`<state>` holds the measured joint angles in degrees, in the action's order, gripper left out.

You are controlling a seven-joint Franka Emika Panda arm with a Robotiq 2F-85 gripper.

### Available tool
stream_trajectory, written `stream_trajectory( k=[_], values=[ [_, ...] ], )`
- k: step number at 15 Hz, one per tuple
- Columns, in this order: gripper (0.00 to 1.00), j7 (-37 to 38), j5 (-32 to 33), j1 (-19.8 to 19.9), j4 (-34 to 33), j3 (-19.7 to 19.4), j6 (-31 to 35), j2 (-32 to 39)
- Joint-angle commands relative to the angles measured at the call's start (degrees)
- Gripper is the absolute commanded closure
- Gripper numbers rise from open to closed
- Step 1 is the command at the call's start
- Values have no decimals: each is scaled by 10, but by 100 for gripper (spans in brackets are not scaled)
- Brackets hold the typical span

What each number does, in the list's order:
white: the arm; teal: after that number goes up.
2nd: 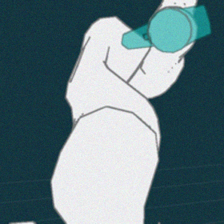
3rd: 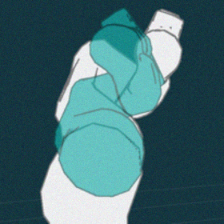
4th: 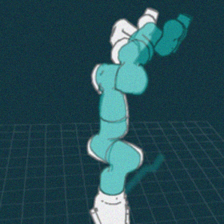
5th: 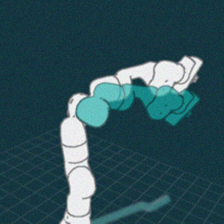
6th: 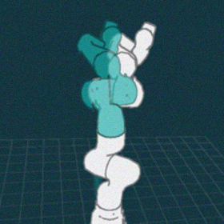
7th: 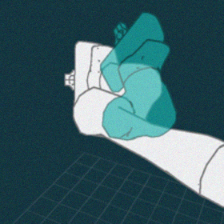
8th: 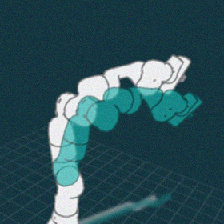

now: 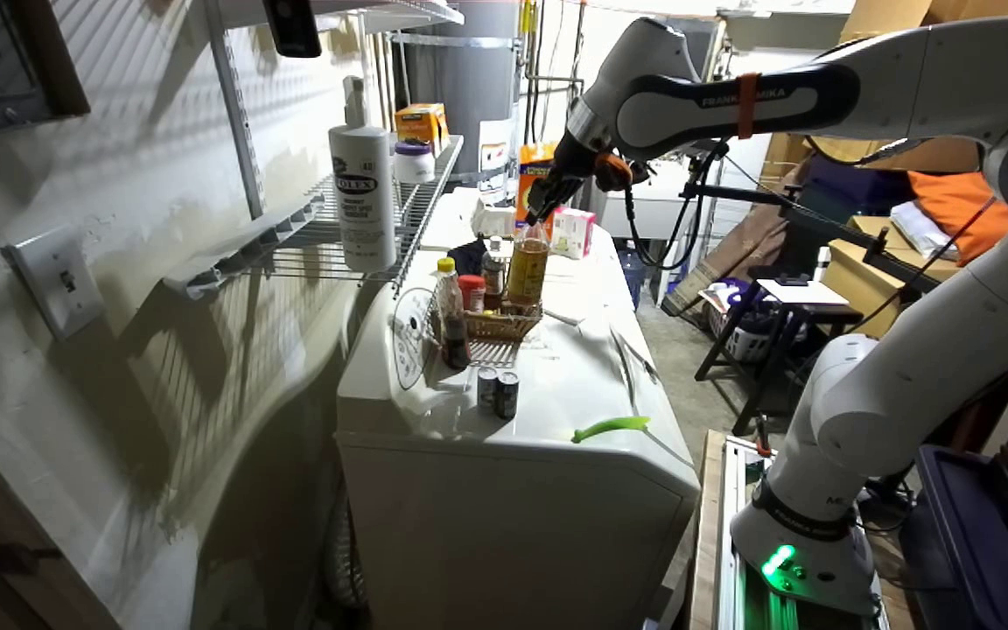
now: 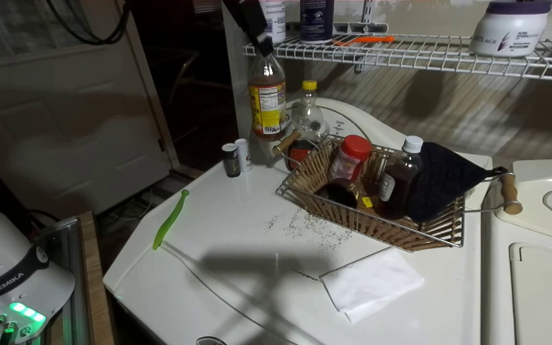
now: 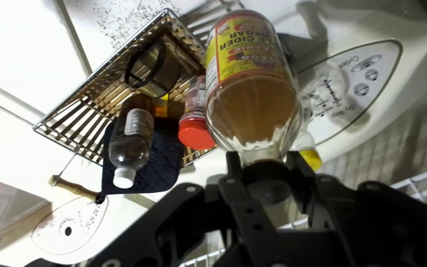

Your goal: Put the apple cider bottle in the basket.

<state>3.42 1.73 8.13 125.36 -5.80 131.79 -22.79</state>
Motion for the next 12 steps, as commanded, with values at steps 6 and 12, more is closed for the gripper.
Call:
stream_trajectory(
  k=[6, 12],
  values=[
    [90, 39, 9, 59, -83, -45, 75, 96],
    [90, 67, 1, 82, -115, -78, 127, 160]
  ],
)
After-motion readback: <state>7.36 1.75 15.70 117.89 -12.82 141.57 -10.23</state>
